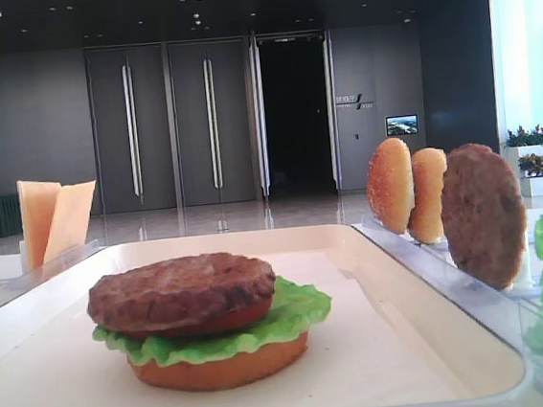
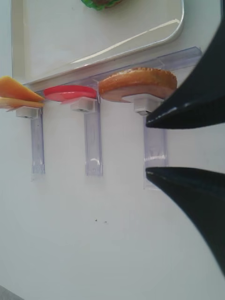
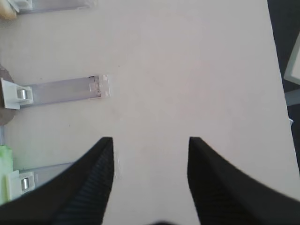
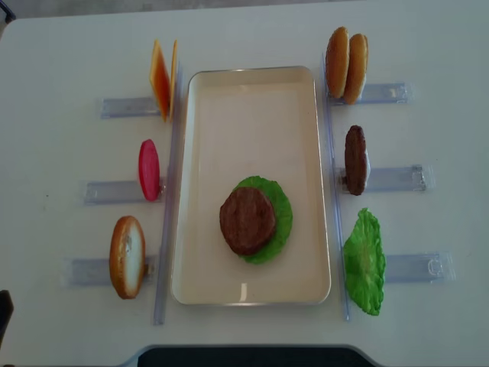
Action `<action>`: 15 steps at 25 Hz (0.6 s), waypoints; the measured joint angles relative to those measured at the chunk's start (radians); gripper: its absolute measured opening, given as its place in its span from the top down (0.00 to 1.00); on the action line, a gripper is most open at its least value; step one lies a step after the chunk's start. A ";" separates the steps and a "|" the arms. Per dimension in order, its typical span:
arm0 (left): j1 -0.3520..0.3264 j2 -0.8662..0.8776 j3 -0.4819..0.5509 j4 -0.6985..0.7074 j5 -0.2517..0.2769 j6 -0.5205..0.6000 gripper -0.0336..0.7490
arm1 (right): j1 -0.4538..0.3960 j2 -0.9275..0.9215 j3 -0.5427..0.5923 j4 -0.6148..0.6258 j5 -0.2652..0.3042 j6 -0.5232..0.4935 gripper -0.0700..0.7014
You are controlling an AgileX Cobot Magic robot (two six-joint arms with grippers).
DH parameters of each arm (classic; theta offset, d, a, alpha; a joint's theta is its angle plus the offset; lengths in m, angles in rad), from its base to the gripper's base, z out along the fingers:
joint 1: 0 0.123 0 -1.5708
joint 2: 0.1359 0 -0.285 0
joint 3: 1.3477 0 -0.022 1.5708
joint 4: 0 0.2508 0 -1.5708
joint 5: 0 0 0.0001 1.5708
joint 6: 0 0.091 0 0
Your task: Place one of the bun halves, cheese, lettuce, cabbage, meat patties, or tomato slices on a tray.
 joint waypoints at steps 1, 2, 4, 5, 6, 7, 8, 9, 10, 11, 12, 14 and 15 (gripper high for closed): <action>0.000 0.000 0.000 0.000 0.000 0.000 0.68 | 0.000 -0.046 0.028 0.000 0.001 0.000 0.43; 0.000 0.000 0.000 0.000 0.000 0.000 0.68 | 0.000 -0.094 0.052 0.000 0.002 0.000 0.43; 0.000 0.000 0.000 0.000 0.000 0.000 0.68 | 0.000 -0.237 0.103 0.000 0.002 -0.009 0.43; 0.000 0.000 0.000 0.000 0.000 0.000 0.68 | 0.000 -0.295 0.129 0.000 0.001 -0.013 0.43; 0.000 0.000 0.000 0.000 0.000 0.000 0.68 | 0.000 -0.342 0.154 -0.001 -0.004 -0.022 0.43; 0.000 0.000 0.000 0.000 0.000 0.000 0.68 | 0.000 -0.403 0.180 -0.001 -0.010 -0.027 0.43; 0.000 0.000 0.000 0.000 0.000 0.000 0.68 | 0.000 -0.443 0.202 -0.001 -0.015 -0.035 0.43; 0.000 0.000 0.000 0.000 0.000 0.000 0.68 | 0.000 -0.482 0.228 -0.002 -0.023 -0.045 0.43; 0.000 0.000 0.000 0.000 0.000 0.000 0.68 | 0.000 -0.535 0.253 -0.002 -0.028 -0.050 0.43; 0.000 0.000 0.000 0.000 0.000 0.000 0.68 | 0.000 -0.575 0.279 -0.002 -0.036 -0.054 0.43; 0.000 0.000 0.000 0.000 0.000 0.000 0.68 | 0.000 -0.603 0.305 -0.002 -0.042 -0.056 0.43; 0.000 0.000 0.000 0.000 0.000 0.000 0.68 | 0.000 -0.655 0.352 -0.002 -0.052 -0.059 0.43; 0.000 0.000 0.000 0.000 0.000 0.000 0.68 | 0.000 -0.679 0.386 -0.003 -0.053 -0.060 0.43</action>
